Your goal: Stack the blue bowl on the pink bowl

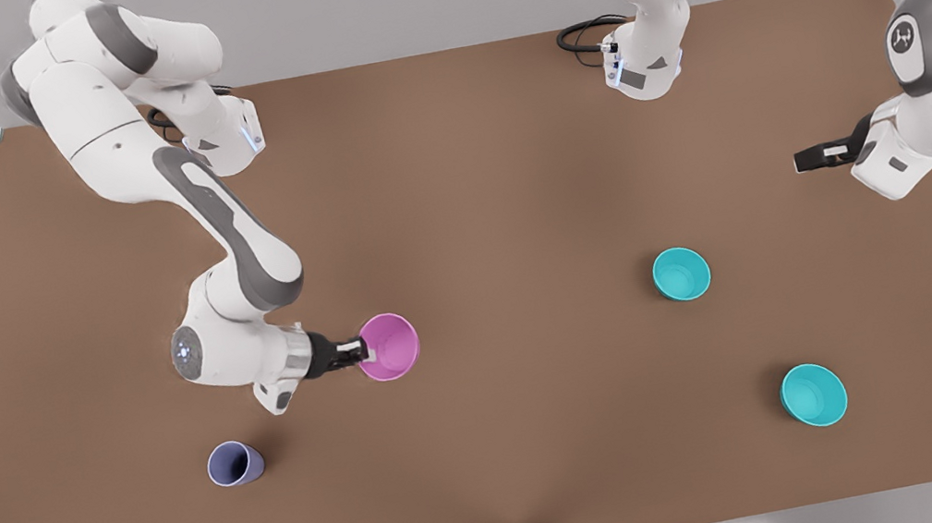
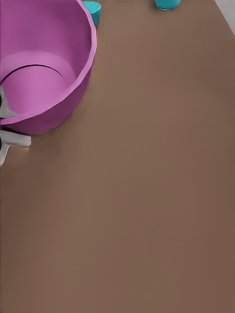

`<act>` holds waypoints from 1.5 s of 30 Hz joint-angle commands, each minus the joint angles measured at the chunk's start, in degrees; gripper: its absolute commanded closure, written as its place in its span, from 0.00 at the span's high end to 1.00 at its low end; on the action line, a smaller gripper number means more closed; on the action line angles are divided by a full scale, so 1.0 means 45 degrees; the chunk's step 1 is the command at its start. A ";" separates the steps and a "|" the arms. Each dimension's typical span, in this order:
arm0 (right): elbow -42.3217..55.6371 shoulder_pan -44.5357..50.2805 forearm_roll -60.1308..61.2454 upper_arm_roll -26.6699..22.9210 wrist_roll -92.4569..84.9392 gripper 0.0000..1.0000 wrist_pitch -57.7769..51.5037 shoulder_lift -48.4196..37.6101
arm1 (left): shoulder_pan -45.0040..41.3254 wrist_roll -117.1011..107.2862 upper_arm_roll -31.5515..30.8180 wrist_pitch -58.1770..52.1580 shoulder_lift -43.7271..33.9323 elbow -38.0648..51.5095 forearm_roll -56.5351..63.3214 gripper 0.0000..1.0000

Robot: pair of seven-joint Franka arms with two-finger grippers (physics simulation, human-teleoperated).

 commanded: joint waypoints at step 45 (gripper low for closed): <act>0.1891 -0.2484 -0.5881 -0.4349 0.1218 1.00 -1.2052 -0.5971 | -0.0859 -0.0217 -0.0199 1.1935 0.4192 -0.6763 -0.2454 0.21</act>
